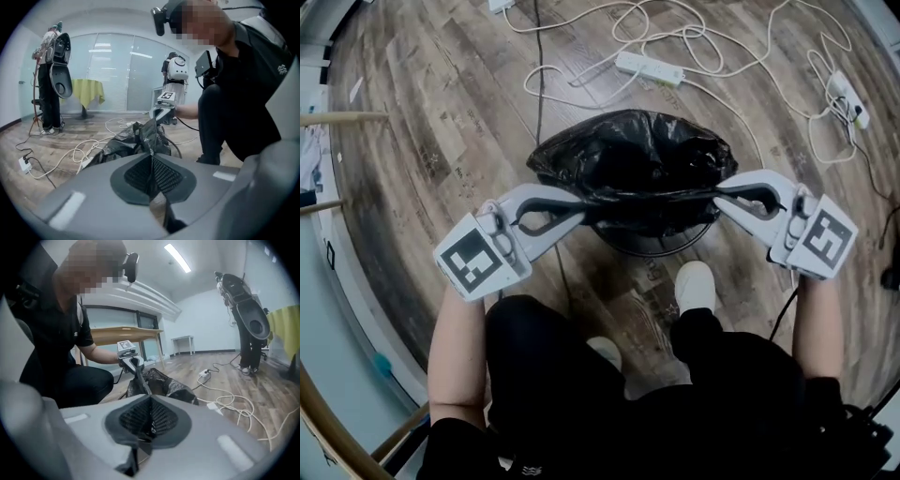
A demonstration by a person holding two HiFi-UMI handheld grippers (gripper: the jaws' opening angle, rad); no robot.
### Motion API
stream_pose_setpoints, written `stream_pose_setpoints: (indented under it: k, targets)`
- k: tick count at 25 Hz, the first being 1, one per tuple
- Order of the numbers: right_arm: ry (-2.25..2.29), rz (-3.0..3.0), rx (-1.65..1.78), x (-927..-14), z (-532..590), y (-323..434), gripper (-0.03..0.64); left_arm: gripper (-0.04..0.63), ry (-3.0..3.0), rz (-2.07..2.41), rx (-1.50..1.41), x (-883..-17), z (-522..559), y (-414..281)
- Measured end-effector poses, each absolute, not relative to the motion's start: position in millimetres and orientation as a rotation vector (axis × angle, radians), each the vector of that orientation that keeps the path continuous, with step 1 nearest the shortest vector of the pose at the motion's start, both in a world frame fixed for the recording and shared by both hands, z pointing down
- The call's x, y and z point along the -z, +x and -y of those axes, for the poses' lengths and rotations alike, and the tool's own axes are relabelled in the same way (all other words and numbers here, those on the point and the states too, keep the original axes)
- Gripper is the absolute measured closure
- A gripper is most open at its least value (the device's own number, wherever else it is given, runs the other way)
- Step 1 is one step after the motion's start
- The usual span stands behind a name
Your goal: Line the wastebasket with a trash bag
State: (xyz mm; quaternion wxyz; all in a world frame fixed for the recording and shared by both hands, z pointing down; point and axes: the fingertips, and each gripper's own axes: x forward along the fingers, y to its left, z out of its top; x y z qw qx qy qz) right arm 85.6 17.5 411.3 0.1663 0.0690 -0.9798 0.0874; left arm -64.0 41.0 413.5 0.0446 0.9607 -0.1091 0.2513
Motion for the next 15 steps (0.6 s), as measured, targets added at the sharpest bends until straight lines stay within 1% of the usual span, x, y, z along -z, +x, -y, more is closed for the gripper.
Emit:
stream_pose_setpoints:
  k: [7,12,15]
  targets:
    - [0.006,2.694,-0.257,-441.5,-75.2,86.8,0.611,0.588,2.85,0.166,-0.853,-446.9,-106.5,-62.4]
    - [-0.053,2.622,-0.357,-469.7,-103.2,95.8,0.611,0.588,2.792,-0.056,-1.009,-480.1,-142.4,-55.3]
    - [-0.071,2.567,-0.407,-491.9,-109.8,98.1,0.611,0.588,2.757,-0.142,-1.052,-497.4,-153.2,-51.0]
